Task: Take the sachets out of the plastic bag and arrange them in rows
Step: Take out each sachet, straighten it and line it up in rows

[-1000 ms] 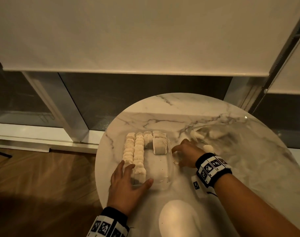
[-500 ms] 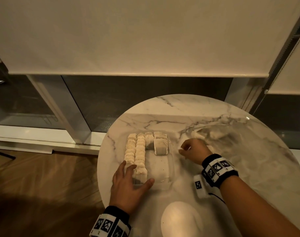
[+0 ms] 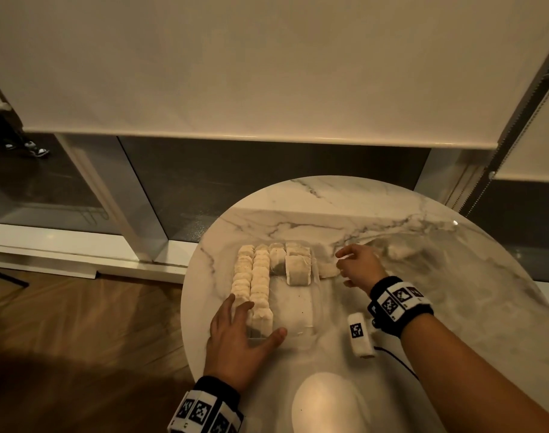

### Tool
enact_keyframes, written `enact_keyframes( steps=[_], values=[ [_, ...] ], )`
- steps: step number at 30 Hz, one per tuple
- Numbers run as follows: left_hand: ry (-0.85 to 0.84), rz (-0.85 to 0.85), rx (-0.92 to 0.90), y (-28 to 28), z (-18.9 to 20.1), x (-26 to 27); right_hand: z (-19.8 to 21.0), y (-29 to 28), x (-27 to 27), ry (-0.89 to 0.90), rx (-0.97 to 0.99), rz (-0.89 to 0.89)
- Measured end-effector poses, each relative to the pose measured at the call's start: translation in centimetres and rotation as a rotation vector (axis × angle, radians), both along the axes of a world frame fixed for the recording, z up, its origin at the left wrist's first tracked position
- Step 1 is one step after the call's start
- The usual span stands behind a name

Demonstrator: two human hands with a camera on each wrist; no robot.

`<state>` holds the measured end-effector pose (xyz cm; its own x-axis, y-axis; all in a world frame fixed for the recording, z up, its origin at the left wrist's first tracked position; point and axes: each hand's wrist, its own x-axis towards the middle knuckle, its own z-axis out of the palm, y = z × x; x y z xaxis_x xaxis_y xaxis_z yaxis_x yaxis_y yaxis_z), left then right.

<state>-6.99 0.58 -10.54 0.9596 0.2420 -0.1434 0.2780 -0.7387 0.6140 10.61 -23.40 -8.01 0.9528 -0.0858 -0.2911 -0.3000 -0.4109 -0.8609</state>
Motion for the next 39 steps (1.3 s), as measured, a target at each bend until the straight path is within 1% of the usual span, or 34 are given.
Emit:
enact_keyframes(
  steps=[2, 4, 5, 7, 10, 13, 15, 17, 19, 21, 23, 26, 28, 30, 33, 36, 38, 39],
  values=[
    [-0.007, -0.001, 0.001, 0.1, -0.1, 0.0, -0.9, 0.4, 0.8, 0.022, -0.198, 0.107],
    [-0.013, -0.002, 0.004, 0.1, -0.1, 0.0, -1.4, 0.5, 1.5, 0.020, -0.458, 0.212],
    [-0.015, -0.004, 0.006, 0.1, -0.1, 0.0, -1.6, 0.6, 1.9, 0.006, -0.565, 0.236],
    [-0.017, -0.006, 0.009, 0.1, -0.1, 0.0, -1.8, 0.8, 2.6, -0.016, -0.698, 0.269],
    [-0.011, -0.012, 0.017, 0.1, -0.1, 0.0, -2.1, 1.3, 3.1, -0.023, -0.798, 0.361],
    [-0.015, -0.011, 0.024, 0.1, -0.1, -0.1, -2.4, 1.5, 3.2, -0.013, -0.840, 0.392],
    [-0.016, -0.007, 0.023, 0.1, 0.0, 0.0, -2.5, 1.5, 3.1, 0.003, -0.800, 0.385],
    [-0.014, -0.008, 0.025, 0.0, 0.1, 0.0, -2.4, 1.1, 3.1, 0.011, -0.710, 0.336],
    [-0.010, -0.010, 0.026, 0.0, 0.1, 0.1, -2.0, 0.6, 3.1, -0.018, -0.587, 0.235],
    [-0.013, -0.009, 0.017, 0.0, 0.1, 0.1, -1.1, 0.2, 3.1, -0.065, -0.425, 0.126],
    [-0.018, -0.007, 0.014, 0.0, 0.1, 0.1, 0.3, 0.3, 2.7, -0.153, -0.292, 0.071],
    [-0.027, -0.007, 0.016, 0.0, 0.2, 0.2, 2.9, 1.3, 1.6, -0.313, -0.154, 0.125],
    [-0.033, -0.008, 0.025, 0.0, 0.3, 0.2, 4.3, 2.3, 1.0, -0.350, -0.116, 0.200],
    [-0.034, -0.009, 0.024, 0.0, 0.3, 0.2, 5.3, 3.4, 0.5, -0.363, -0.162, 0.306],
    [-0.033, -0.007, 0.014, 0.0, 0.4, 0.1, 6.4, 5.1, 0.6, -0.366, -0.399, 0.539],
    [-0.032, -0.005, 0.008, 0.0, 0.5, 0.1, 6.6, 7.4, 0.8, -0.266, -0.677, 0.784],
    [-0.029, -0.009, 0.002, 0.0, 0.6, 0.2, 6.3, 9.1, 1.0, -0.216, -0.804, 0.874],
    [-0.032, -0.010, 0.002, -0.1, 0.6, 0.2, 6.1, 9.9, 1.1, -0.200, -0.835, 0.897]
  ],
)
